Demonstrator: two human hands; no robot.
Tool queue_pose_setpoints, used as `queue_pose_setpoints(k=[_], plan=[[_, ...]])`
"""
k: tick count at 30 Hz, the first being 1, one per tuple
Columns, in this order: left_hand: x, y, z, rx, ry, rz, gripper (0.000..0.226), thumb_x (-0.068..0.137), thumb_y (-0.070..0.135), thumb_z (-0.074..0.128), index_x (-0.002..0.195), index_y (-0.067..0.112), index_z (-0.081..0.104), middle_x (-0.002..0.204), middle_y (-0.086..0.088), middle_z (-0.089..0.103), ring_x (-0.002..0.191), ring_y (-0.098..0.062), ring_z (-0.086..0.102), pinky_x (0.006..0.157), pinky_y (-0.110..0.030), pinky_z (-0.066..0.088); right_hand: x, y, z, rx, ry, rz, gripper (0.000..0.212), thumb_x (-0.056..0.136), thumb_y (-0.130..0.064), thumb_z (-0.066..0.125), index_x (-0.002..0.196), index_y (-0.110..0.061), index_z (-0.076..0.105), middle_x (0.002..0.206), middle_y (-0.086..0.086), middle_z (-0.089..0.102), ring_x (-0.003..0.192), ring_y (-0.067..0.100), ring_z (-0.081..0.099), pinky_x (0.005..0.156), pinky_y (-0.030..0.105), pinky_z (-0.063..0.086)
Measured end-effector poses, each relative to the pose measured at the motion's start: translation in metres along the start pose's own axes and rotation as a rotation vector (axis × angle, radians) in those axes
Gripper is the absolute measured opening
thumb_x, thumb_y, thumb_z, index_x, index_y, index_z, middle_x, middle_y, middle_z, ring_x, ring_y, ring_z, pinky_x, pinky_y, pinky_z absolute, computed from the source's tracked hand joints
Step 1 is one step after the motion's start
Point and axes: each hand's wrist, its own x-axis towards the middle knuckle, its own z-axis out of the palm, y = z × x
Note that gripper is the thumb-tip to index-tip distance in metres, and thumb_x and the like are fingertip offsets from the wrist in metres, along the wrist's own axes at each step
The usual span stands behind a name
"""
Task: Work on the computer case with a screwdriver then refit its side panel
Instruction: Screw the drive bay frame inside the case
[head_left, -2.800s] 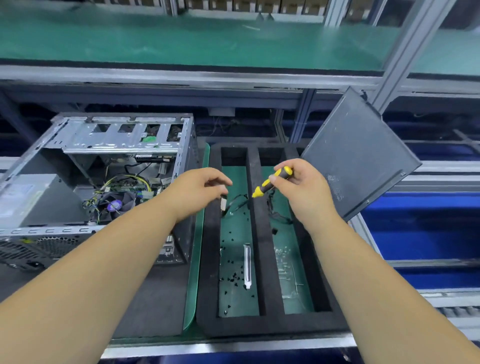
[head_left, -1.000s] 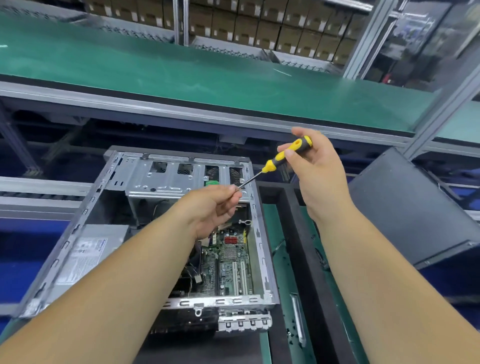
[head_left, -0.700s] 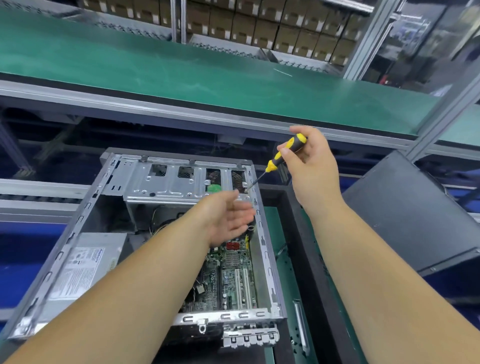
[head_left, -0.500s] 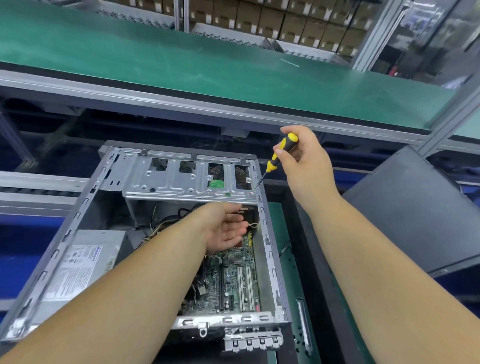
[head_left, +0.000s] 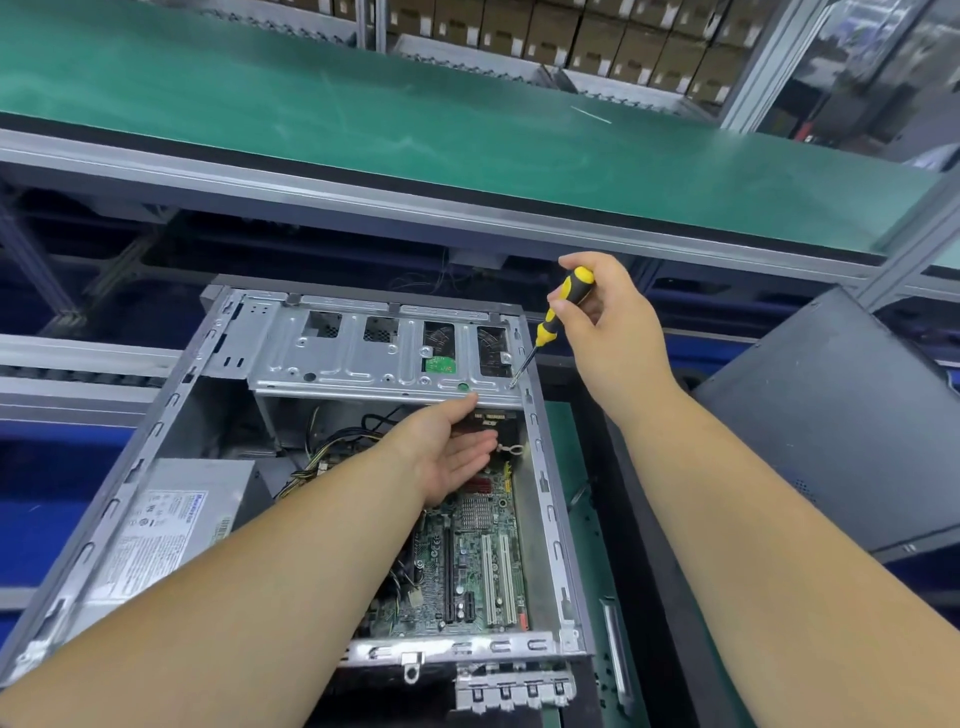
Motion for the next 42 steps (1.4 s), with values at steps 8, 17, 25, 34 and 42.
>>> queue_pose_setpoints(k=[8, 17, 25, 34, 42], plan=[[0.005, -0.002, -0.002, 0.023, -0.016, 0.029, 0.03, 0.082, 0.033, 0.075, 0.099, 0.015, 0.058, 0.089, -0.014, 0.075, 0.084, -0.019, 0.072, 0.068, -0.029, 0.058, 0.003, -0.002, -0.001, 0.042, -0.124, -0.03, 0.036, 0.098, -0.009, 0.055, 0.124, -0.034, 0.052, 0.098, -0.011, 0.065, 0.091, 0.002, 0.063, 0.076, 0.01, 0.048], [0.007, -0.002, -0.004, 0.019, -0.03, 0.032, 0.034, 0.078, 0.033, 0.078, 0.099, 0.013, 0.058, 0.087, -0.014, 0.075, 0.076, -0.018, 0.074, 0.063, -0.028, 0.061, 0.016, -0.006, 0.02, 0.146, -0.134, 0.064, 0.018, 0.094, -0.023, 0.063, 0.097, -0.024, 0.045, 0.083, -0.007, 0.062, 0.086, 0.015, 0.067, 0.085, 0.047, 0.056], [0.01, -0.003, -0.006, 0.015, -0.029, 0.05, 0.035, 0.079, 0.031, 0.078, 0.1, 0.01, 0.059, 0.085, -0.014, 0.075, 0.076, -0.017, 0.074, 0.064, -0.027, 0.061, 0.015, 0.002, 0.035, 0.904, -0.147, 0.198, 0.045, 0.105, -0.041, 0.027, 0.112, -0.015, 0.064, 0.078, 0.002, 0.056, 0.069, 0.013, 0.048, 0.071, 0.026, 0.043], [0.012, -0.003, -0.006, 0.014, -0.03, 0.055, 0.035, 0.079, 0.031, 0.077, 0.1, 0.01, 0.059, 0.086, -0.014, 0.075, 0.077, -0.017, 0.074, 0.067, -0.027, 0.06, 0.018, 0.002, 0.034, 0.856, -0.103, 0.177, 0.016, 0.093, -0.023, 0.057, 0.103, -0.012, 0.049, 0.084, -0.001, 0.065, 0.077, 0.016, 0.059, 0.074, 0.025, 0.051], [0.01, -0.004, -0.006, 0.012, -0.039, 0.056, 0.036, 0.079, 0.031, 0.077, 0.102, 0.009, 0.059, 0.081, -0.013, 0.075, 0.071, -0.016, 0.074, 0.061, -0.026, 0.06, 0.019, -0.002, 0.033, 0.902, -0.104, 0.192, 0.032, 0.101, -0.034, 0.04, 0.1, -0.013, 0.064, 0.082, -0.001, 0.064, 0.074, 0.014, 0.059, 0.077, 0.03, 0.048]])
